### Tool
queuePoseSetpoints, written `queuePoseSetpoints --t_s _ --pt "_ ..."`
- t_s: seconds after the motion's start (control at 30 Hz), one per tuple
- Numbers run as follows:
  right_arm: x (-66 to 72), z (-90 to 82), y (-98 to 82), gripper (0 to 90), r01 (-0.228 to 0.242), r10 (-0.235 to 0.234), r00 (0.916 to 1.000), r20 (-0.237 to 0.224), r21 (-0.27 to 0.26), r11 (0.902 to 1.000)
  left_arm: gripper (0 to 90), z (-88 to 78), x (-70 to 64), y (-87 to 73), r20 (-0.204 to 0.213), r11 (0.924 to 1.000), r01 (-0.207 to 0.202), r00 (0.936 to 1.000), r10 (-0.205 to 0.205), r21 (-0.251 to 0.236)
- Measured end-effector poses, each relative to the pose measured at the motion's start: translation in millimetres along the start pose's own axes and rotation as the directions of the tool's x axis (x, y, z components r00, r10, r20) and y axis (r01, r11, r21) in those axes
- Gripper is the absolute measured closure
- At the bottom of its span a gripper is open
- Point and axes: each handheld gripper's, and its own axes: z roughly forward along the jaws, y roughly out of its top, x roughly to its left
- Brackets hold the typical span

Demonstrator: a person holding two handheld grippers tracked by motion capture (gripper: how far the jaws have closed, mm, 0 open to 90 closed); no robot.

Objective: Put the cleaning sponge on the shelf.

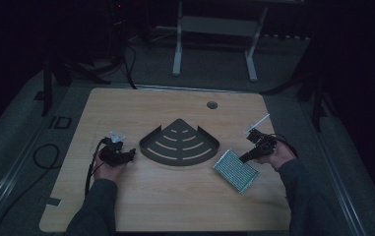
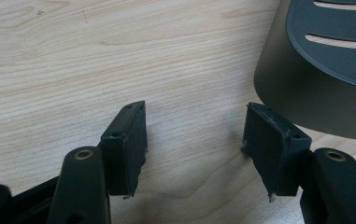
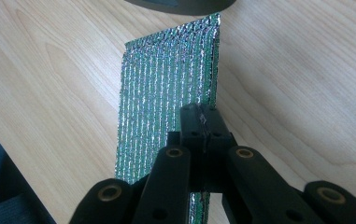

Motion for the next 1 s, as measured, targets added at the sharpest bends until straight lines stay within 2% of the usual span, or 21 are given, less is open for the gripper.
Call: queuePoseSetpoints --t_s 0.3,0.5,1.0 --pt "0.8 -10.3 6.3 89.9 0.004 -0.004 1.0 0.001 -0.026 0.9996 40.4 0.0 0.0 0.0 0.0 1.0 0.001 1.0 -0.001 0.0" --pt "2.5 -15.8 12.6 89.9 0.024 -0.024 0.9997 -0.007 -0.021 0.9995 40.4 0.0 -0.1 0.0 0.0 1.0 0.001 1.0 -0.001 0.0" --pt "1.4 -24.5 30.0 89.9 0.019 -0.018 0.9998 0.004 -0.046 0.9988 40.3 0.0 0.0 0.0 0.0 1.0 0.0 1.0 0.0 0.0"
